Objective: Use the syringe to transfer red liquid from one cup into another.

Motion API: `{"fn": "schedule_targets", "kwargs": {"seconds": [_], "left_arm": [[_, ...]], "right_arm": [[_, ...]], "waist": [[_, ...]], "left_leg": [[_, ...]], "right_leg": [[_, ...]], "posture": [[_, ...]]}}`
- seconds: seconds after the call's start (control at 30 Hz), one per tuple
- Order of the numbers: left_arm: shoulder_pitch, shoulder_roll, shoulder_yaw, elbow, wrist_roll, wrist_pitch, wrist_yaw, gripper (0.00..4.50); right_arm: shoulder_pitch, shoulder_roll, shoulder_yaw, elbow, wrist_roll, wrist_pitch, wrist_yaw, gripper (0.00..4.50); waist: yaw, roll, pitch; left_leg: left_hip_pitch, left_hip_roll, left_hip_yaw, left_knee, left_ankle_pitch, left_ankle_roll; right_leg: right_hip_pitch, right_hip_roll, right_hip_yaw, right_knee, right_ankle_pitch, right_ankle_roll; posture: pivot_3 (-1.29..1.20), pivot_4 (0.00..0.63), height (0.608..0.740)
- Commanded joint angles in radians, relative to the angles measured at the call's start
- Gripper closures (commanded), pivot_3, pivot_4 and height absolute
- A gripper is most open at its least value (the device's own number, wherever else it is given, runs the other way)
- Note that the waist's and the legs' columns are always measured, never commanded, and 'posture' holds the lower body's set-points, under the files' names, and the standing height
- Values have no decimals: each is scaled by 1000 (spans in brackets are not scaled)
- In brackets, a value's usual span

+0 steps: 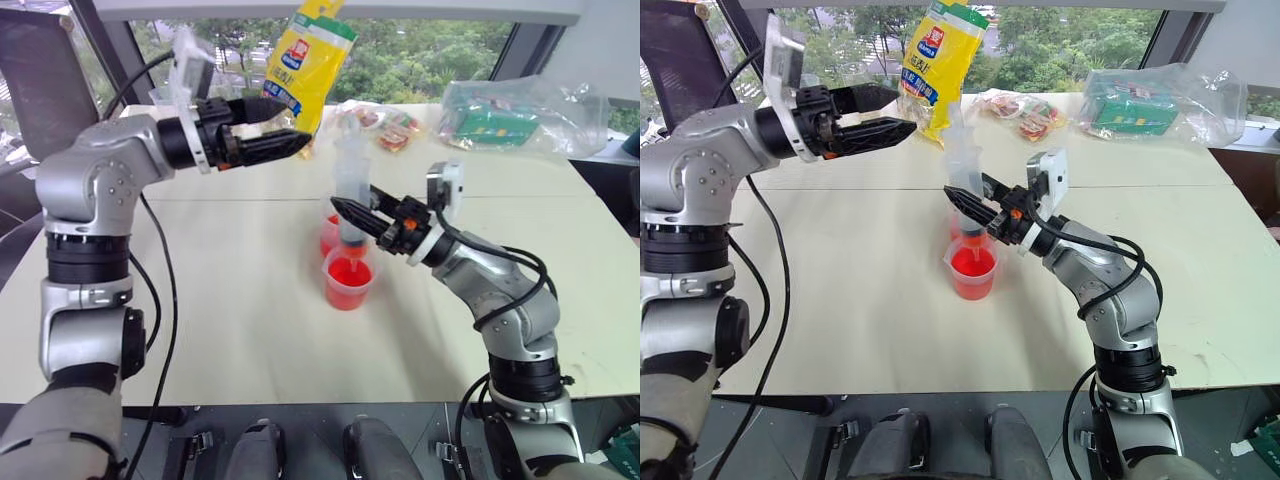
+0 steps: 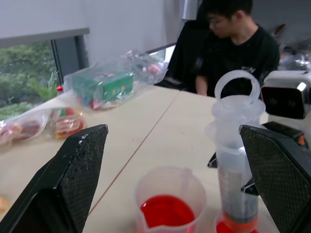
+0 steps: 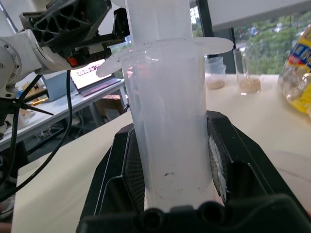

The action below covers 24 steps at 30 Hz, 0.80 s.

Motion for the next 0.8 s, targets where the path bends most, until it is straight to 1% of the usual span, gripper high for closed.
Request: {"fn": "schedule_targets", "kwargs": {"seconds": [0.03,0.2,0.53,0.63,0.67,0.7,0.77,0.8], "left_arm": [[-43,-18,5,13,-5,-29,-5,42],[-70,-58,-11,59,8,-53,-11,42],[-78,-137,-68,114,45,-111,-33,42],[-93,-160,-68,136,46,-123,-33,782],[-95,-166,-70,139,45,-124,-38,1333],[-97,-170,-71,139,43,-124,-43,1692],[-100,-174,-71,141,37,-118,-56,2650],[-98,-174,-75,134,34,-111,-66,3217]], "right_arm": [[1,1,-1,-40,1,-26,-3,3105],[2,-4,3,-47,3,-27,-5,3105],[-6,-11,8,-60,9,-16,-9,3105],[-5,-13,10,-63,10,-13,-9,3105],[-5,-14,10,-65,11,-12,-9,3105],[-4,-14,10,-66,12,-10,-9,3105],[-6,-14,12,-65,10,-10,-9,3105],[-7,-14,12,-64,10,-10,-9,3105]], "waist": [[0,0,0],[0,0,0],[0,0,0],[1,0,0],[1,0,0],[1,0,0],[0,0,0],[0,0,0]], "left_leg": [[0,0,0,0,0,0],[0,0,0,0,0,0],[0,0,0,0,0,0],[0,0,0,0,0,0],[0,0,0,0,0,0],[0,0,0,0,0,0],[0,0,0,0,0,0],[0,0,0,0,0,0]], "right_leg": [[0,0,0,0,0,0],[0,0,0,0,0,0],[0,0,0,-1,0,0],[0,0,0,-1,0,0],[0,0,0,-1,0,0],[0,0,0,-1,0,0],[1,0,0,-2,0,0],[0,0,0,-2,0,0]], "posture": [[0,150,740],[0,150,740],[0,150,740],[0,150,740],[0,150,740],[0,150,740],[0,150,740],[0,150,740]]}}
